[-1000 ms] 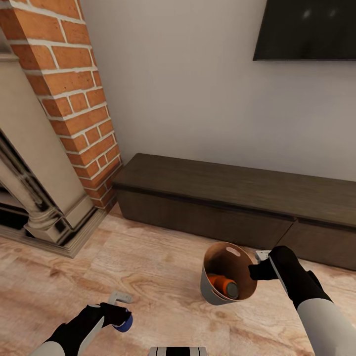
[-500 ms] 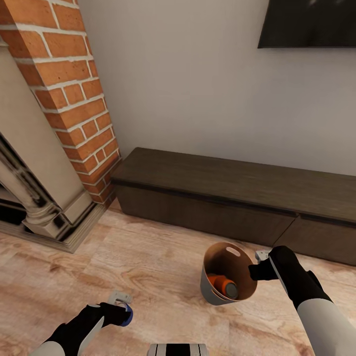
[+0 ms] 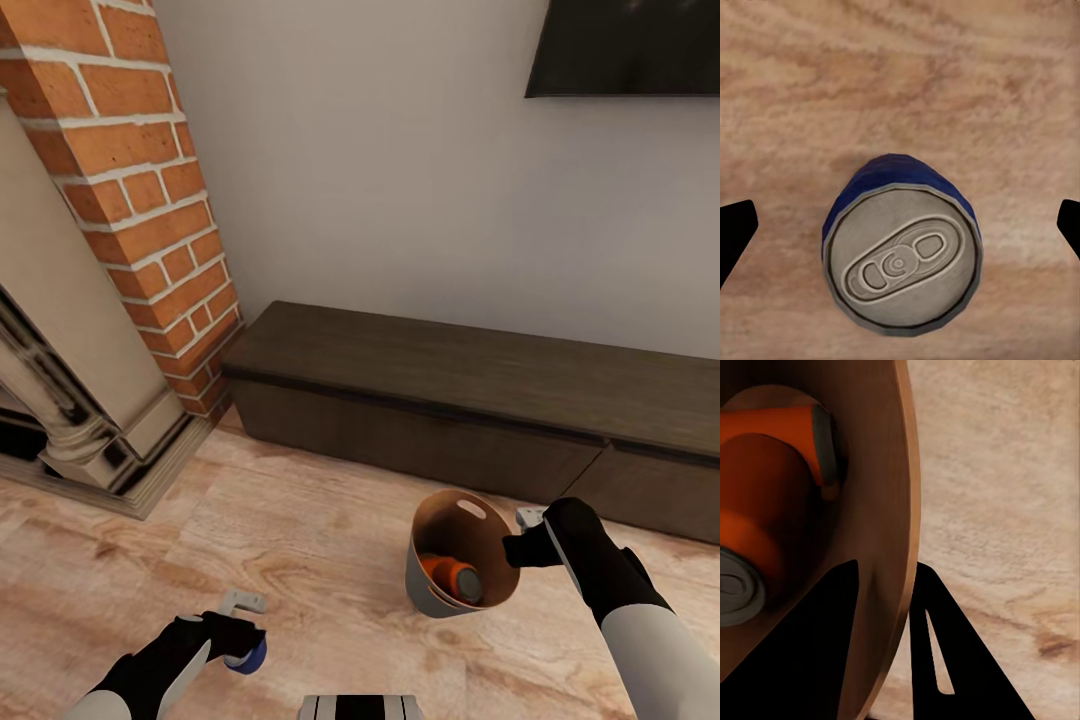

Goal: Put the three can of soda from the living room inside the tash can in the kitchen.

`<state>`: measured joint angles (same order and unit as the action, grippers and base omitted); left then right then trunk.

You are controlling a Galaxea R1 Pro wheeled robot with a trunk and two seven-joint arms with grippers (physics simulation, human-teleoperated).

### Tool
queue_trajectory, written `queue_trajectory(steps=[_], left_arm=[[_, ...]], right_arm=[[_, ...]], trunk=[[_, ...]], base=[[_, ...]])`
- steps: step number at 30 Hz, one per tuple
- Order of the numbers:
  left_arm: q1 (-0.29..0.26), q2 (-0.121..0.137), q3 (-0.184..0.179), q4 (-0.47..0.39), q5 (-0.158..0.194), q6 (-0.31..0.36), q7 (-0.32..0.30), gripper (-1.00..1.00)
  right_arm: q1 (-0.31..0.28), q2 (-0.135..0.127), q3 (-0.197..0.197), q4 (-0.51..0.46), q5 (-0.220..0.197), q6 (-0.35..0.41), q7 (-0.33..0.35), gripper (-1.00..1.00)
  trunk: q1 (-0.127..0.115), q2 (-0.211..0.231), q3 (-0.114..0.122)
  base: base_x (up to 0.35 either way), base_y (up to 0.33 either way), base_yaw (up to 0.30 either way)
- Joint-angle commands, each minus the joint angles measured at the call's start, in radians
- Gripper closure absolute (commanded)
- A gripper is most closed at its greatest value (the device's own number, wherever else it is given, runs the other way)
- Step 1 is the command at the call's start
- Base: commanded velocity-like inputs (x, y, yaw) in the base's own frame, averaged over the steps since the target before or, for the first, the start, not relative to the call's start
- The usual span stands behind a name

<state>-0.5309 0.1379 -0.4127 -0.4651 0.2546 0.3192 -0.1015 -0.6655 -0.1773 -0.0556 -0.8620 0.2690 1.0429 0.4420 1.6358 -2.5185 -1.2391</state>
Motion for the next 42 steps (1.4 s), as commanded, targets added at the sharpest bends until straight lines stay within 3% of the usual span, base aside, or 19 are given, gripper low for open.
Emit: queue_trajectory(steps=[1,11,22,28,35,42], left_arm=[[0.000,0.000,0.000,-0.001,0.000,0.000,0.000,-1.00],[0.000,0.000,0.000,0.000,0.000,0.000,0.004,-1.00],[0.000,-0.001,0.001,0.003,0.000,0.000,0.005,-1.00],[0.000,0.000,0.003,0.000,0.001,-0.001,0.004,-1.00],[0.000,0.000,0.005,-0.002,0.002,-0.001,0.003,-1.00],[0.000,-0.001,0.006,0.001,0.001,0.000,0.004,-1.00]], right_arm=[[0.000,0.000,0.000,0.000,-0.024,0.004,0.003,1.00],[0.000,0.001,0.000,0.000,-0.024,0.004,0.003,1.00],[0.000,0.001,0.000,0.000,-0.017,0.004,0.003,1.00],[0.000,0.001,0.000,0.000,0.014,0.004,0.003,1.00],[0.000,0.001,0.001,0.000,0.019,0.004,0.003,1.00],[0.000,0.001,0.002,0.000,0.019,0.004,0.003,1.00]], trunk=[[0.000,0.000,0.000],[0.000,0.000,-0.004],[0.005,-0.003,-0.046],[0.005,-0.003,-0.046],[0.005,-0.003,-0.046],[0.007,-0.004,-0.062]], base=[[0.013,0.000,0.000],[0.003,0.000,0.000],[0.000,0.000,0.000],[0.000,0.000,0.000],[0.000,0.000,0.000],[0.000,0.000,0.000]])
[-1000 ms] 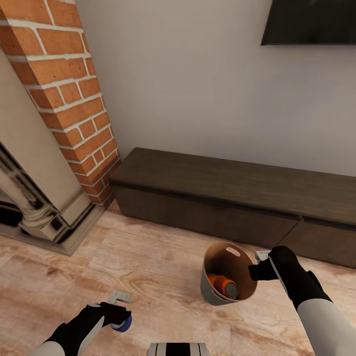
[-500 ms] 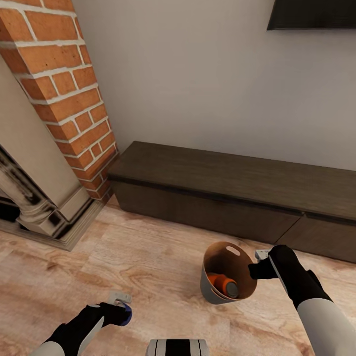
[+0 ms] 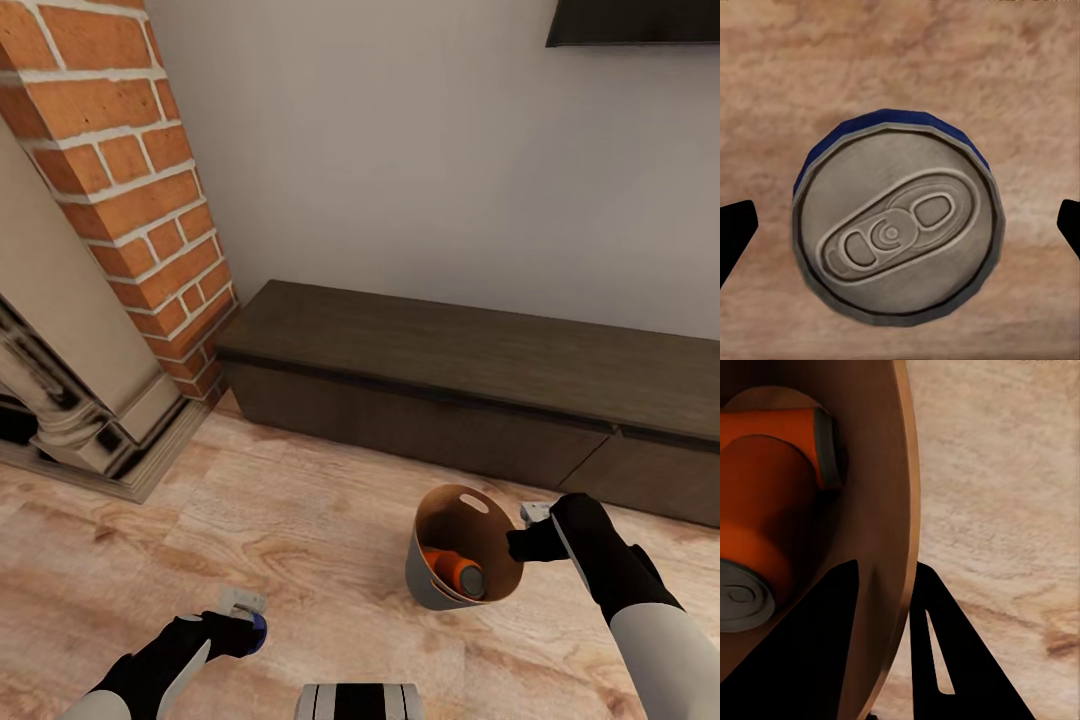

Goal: Put the three can of soda from the living room inside the tash can in the kitchen.

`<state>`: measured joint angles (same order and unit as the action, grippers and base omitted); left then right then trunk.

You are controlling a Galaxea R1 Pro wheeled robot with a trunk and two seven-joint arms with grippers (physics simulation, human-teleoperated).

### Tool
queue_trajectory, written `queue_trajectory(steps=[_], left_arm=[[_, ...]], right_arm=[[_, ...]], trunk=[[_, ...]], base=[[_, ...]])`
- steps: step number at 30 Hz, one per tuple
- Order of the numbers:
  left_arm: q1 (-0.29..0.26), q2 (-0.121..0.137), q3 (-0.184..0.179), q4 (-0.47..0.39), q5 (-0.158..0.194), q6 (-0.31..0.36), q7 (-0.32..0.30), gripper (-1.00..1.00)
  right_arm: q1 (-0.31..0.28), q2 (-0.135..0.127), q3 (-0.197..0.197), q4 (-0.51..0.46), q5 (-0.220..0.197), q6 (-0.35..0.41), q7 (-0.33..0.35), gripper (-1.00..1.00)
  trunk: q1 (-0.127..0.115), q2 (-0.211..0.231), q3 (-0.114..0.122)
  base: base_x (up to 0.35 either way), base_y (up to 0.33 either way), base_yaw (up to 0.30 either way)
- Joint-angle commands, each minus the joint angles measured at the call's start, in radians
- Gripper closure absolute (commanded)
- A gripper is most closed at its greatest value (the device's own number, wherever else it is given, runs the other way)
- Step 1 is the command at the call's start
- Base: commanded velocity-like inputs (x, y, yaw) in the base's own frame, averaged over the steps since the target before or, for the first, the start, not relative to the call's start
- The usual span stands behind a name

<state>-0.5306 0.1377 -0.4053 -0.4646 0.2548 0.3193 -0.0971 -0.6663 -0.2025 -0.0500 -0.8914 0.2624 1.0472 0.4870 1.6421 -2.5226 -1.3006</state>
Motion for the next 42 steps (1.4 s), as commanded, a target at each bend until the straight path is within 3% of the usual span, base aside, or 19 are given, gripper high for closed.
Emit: queue_trajectory(steps=[1,3,4,15,42], left_arm=[[-0.001,0.000,-0.001,0.000,0.001,-0.001,-0.001,-1.00],[-0.001,0.000,0.000,-0.003,0.001,-0.001,-0.001,-1.00],[-0.001,0.000,0.000,-0.004,0.001,-0.001,-0.002,1.00],[0.000,0.000,0.003,0.000,0.001,-0.011,-0.005,1.00],[0.000,0.000,-0.001,0.003,-0.002,-0.001,-0.006,1.00]], right_arm=[[0.001,0.026,-0.004,0.029,0.026,0.000,-0.042,1.00],[0.001,0.026,-0.004,0.029,0.026,0.000,-0.042,1.00],[0.001,0.026,-0.004,0.029,0.026,0.000,-0.042,1.00],[0.001,0.026,-0.004,0.029,0.026,0.000,-0.042,1.00],[0.002,0.026,-0.002,0.029,0.026,0.000,-0.042,1.00]], trunk=[[0.001,0.000,0.000],[0.001,0.000,0.000],[0.001,0.000,0.000],[0.001,0.000,0.000],[-0.011,0.007,0.104]], base=[[0.000,0.000,0.000],[0.000,0.000,0.000],[0.000,0.000,0.000],[0.000,0.000,0.000],[0.000,0.000,0.000]])
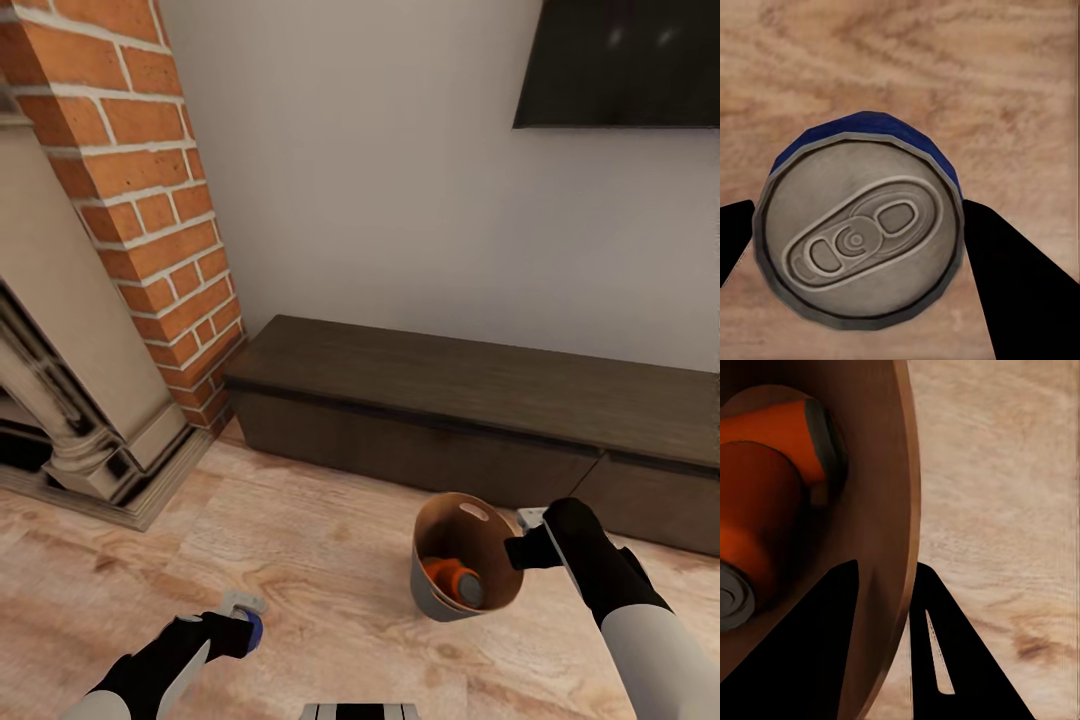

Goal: Put the three can of soda from the living room inside the tash can in the kitchen.

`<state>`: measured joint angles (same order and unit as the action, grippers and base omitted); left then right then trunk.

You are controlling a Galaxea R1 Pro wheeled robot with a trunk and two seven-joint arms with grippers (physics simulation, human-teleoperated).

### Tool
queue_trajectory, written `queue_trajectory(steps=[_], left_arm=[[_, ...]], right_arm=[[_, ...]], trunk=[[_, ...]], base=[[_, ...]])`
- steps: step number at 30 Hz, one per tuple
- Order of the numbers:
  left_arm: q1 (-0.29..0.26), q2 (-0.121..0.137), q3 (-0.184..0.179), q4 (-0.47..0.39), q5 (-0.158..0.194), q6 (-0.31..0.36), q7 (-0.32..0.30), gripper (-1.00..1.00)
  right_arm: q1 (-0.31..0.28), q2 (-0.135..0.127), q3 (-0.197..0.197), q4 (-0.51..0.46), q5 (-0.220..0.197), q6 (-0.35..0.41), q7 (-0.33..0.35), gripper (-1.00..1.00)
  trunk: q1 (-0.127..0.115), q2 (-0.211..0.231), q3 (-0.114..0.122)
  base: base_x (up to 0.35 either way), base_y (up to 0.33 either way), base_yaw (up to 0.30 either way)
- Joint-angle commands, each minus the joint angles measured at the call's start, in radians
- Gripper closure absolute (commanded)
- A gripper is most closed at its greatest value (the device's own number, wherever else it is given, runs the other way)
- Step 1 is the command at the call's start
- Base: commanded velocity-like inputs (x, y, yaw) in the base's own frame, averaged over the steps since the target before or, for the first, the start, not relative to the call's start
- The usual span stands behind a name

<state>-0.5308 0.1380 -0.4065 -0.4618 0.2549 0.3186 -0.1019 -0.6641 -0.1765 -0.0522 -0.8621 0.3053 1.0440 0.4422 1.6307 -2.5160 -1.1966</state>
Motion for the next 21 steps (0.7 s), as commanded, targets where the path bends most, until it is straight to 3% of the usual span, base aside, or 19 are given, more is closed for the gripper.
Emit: queue_trajectory(steps=[1,8,12,16,19,21], left_arm=[[0.000,0.000,0.002,0.000,-0.002,0.000,-0.002,1.00],[-0.004,0.008,0.004,-0.017,0.006,0.007,-0.015,1.00],[-0.037,0.020,0.006,-0.089,0.010,0.051,-0.063,1.00],[-0.058,0.090,0.030,-0.230,0.018,0.149,-0.179,1.00],[-0.060,0.105,0.074,-0.319,0.021,0.221,-0.218,1.00],[-0.061,0.117,0.100,-0.439,0.023,0.303,-0.237,1.00]], right_arm=[[0.000,0.000,0.000,0.000,-0.017,0.003,0.003,1.00],[0.001,0.002,0.003,0.003,-0.017,0.003,0.004,1.00],[0.001,0.008,0.012,0.012,-0.017,0.003,0.004,1.00],[0.001,0.012,0.035,0.015,-0.018,0.003,0.005,1.00],[0.001,0.024,0.046,0.030,-0.018,0.003,0.005,1.00],[0.001,0.035,0.068,0.045,-0.018,0.003,0.005,1.00]], trunk=[[0.000,0.000,0.004],[-0.004,0.002,0.031],[-0.005,0.003,0.047],[-0.007,0.004,0.062],[-0.009,0.004,0.074],[-0.009,0.005,0.081]], base=[[0.000,0.000,0.000],[0.000,0.000,0.000],[0.000,0.000,0.000],[0.000,0.000,0.000],[0.000,0.000,0.000],[0.000,0.000,0.000]])
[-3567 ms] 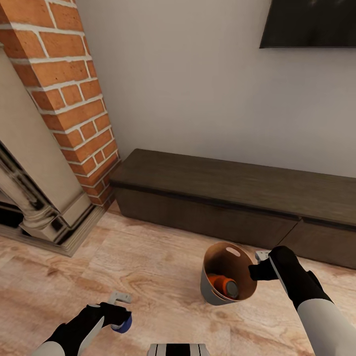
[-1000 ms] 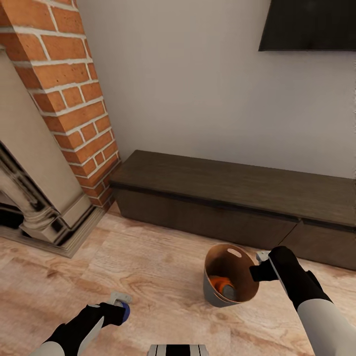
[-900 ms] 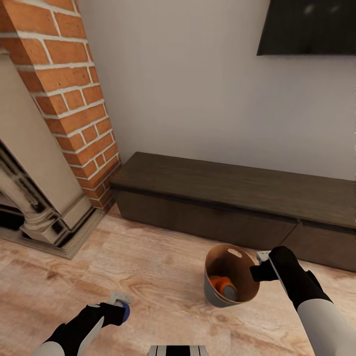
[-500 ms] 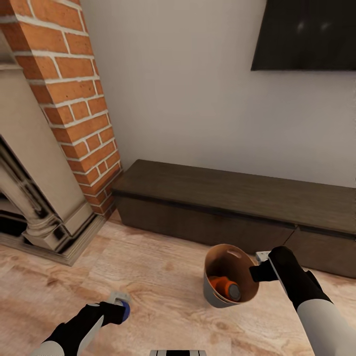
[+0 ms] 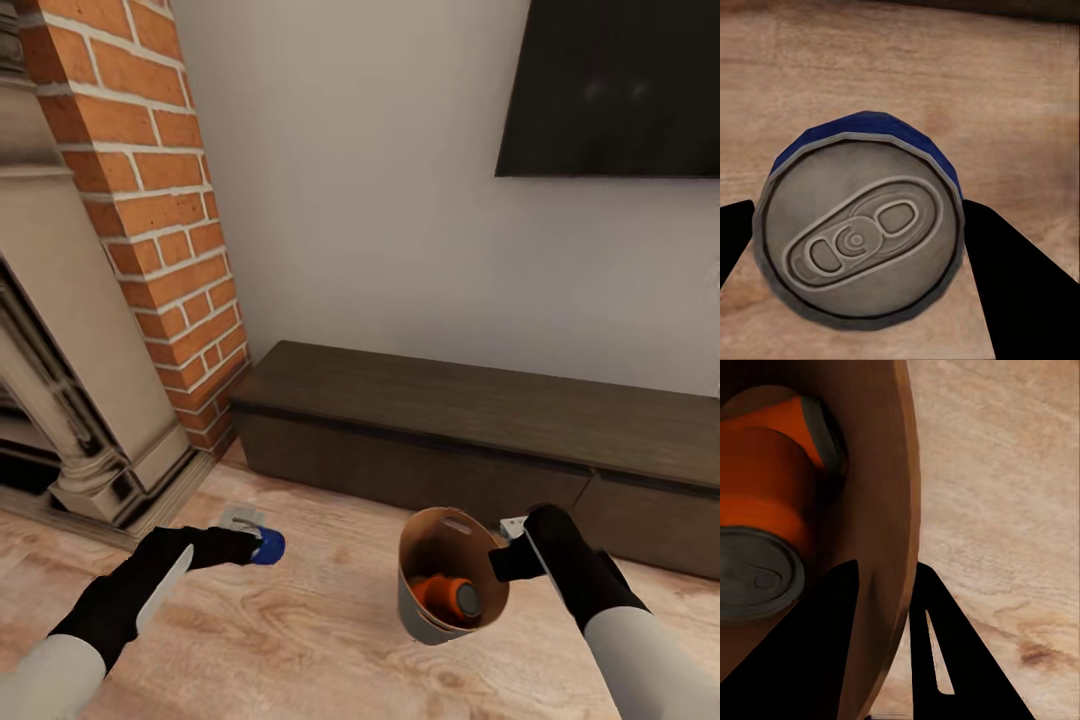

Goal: Put the three can of soda from the living room inside the tash can in the kitchen.

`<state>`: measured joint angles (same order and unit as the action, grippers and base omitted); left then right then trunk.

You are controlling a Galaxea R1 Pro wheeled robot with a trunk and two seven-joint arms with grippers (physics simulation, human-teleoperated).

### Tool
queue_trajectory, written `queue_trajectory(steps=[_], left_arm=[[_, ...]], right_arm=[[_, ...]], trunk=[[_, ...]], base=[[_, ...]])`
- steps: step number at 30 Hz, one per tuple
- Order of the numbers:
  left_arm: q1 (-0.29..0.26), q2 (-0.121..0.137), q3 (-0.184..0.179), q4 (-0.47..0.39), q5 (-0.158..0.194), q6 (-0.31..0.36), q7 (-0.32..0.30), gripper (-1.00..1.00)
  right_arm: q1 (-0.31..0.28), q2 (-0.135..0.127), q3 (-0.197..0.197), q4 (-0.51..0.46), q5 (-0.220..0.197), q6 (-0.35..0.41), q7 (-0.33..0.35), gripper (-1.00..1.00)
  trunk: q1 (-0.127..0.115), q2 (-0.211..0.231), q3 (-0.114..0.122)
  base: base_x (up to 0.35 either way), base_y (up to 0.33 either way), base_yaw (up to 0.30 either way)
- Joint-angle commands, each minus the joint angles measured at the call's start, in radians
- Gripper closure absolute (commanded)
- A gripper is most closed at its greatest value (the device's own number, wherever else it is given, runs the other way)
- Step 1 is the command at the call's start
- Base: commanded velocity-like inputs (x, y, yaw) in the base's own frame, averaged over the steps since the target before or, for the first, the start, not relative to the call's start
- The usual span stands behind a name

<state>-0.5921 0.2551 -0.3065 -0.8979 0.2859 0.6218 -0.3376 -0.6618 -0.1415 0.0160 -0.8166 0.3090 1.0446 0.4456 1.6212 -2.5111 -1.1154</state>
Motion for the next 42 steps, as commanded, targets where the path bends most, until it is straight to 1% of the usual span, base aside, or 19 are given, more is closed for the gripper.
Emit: queue_trajectory(steps=[1,3,4,5,8,10,13,14,15,17,22,24,28,31,35,37,38,40,42], left_arm=[[0.001,0.007,0.007,-0.071,-0.007,0.039,-0.017,1.00],[0.001,0.012,0.012,-0.138,-0.007,0.077,-0.043,1.00],[0.001,0.016,0.016,-0.203,-0.008,0.120,-0.072,1.00],[0.000,0.018,0.018,-0.261,-0.008,0.165,-0.099,1.00],[-0.004,0.023,0.021,-0.361,-0.008,0.244,-0.139,1.00],[-0.018,0.026,0.022,-0.425,-0.008,0.307,-0.160,1.00],[-0.073,0.028,0.022,-0.493,-0.007,0.402,-0.218,1.00],[-0.088,0.028,0.022,-0.500,-0.007,0.413,-0.236,1.00],[-0.132,0.028,0.021,-0.512,-0.009,0.425,-0.295,1.00],[-0.167,0.029,0.019,-0.519,-0.011,0.425,-0.354,1.00],[-0.202,0.028,0.013,-0.530,-0.012,0.425,-0.488,1.00],[-0.208,0.027,0.009,-0.536,-0.015,0.425,-0.563,1.00],[-0.211,0.023,0.005,-0.536,-0.020,0.425,-0.620,1.00],[-0.211,0.022,-0.001,-0.534,-0.022,0.425,-0.629,1.00],[-0.210,0.021,-0.088,-0.530,-0.024,0.425,-0.633,1.00],[-0.210,0.019,-0.156,-0.529,-0.026,0.425,-0.629,1.00],[-0.210,0.018,-0.175,-0.527,-0.027,0.425,-0.627,1.00],[-0.210,0.018,-0.195,-0.522,-0.033,0.425,-0.627,1.00],[-0.208,0.016,-0.213,-0.515,-0.060,0.425,-0.625,1.00]], right_arm=[[-0.001,0.005,0.007,0.003,-0.022,0.003,0.002,1.00],[-0.001,0.013,0.013,0.007,-0.023,0.003,0.002,1.00],[-0.001,0.026,0.022,0.009,-0.022,0.003,0.002,1.00],[-0.001,0.039,0.037,0.010,-0.021,0.003,0.002,1.00],[-0.001,0.054,0.080,0.012,-0.022,0.003,0.002,1.00],[-0.002,0.065,0.102,0.013,-0.022,0.003,0.002,1.00],[-0.004,0.081,0.117,0.017,-0.022,0.003,0.002,1.00],[-0.004,0.084,0.119,0.018,-0.022,0.003,0.002,1.00],[-0.005,0.097,0.123,0.021,-0.021,0.003,0.002,1.00],[-0.006,0.108,0.127,0.023,-0.021,0.003,0.001,1.00],[-0.008,0.138,0.157,0.025,-0.021,0.003,0.001,1.00],[-0.009,0.152,0.168,0.025,-0.020,0.003,0.001,1.00],[-0.018,0.165,0.174,0.028,-0.019,0.003,0.001,1.00],[-0.025,0.167,0.175,0.039,-0.019,0.003,0.001,1.00],[-0.039,0.174,0.176,0.050,-0.019,0.003,0.001,1.00],[-0.044,0.179,0.176,0.057,-0.019,0.003,0.001,1.00],[-0.045,0.180,0.176,0.061,-0.019,0.003,0.001,1.00],[-0.050,0.182,0.176,0.064,-0.019,0.003,0.001,1.00],[-0.055,0.183,0.176,0.066,-0.019,0.003,0.001,1.00]], trunk=[[0.000,0.000,0.004],[-0.001,0.001,0.012],[-0.001,0.001,0.012],[-0.001,0.001,0.012],[-0.001,0.001,0.012],[-0.001,0.001,0.012],[-0.001,0.001,0.012],[-0.001,0.001,0.012],[-0.001,0.001,0.012],[-0.001,0.001,0.012],[-0.001,0.001,0.012],[-0.001,0.001,0.012],[-0.001,0.001,0.012],[-0.001,0.001,0.012],[-0.001,0.001,0.012],[-0.001,0.001,0.012],[-0.001,0.001,0.012],[-0.001,0.001,0.012],[-0.001,0.001,0.012]], base=[[0.000,0.000,0.000],[0.000,0.000,0.000],[0.000,0.000,0.000],[0.000,0.000,0.000],[0.000,0.000,0.000],[0.000,0.000,0.000],[0.000,0.000,0.000],[0.000,0.000,0.000],[0.000,0.000,0.000],[0.000,0.000,0.000],[0.000,0.000,0.000],[0.000,0.000,0.000],[0.000,0.000,0.000],[0.000,0.000,0.000],[0.000,0.000,0.000],[0.000,0.000,0.000],[0.000,0.000,0.000],[0.000,0.000,0.000],[0.000,0.000,0.000]])
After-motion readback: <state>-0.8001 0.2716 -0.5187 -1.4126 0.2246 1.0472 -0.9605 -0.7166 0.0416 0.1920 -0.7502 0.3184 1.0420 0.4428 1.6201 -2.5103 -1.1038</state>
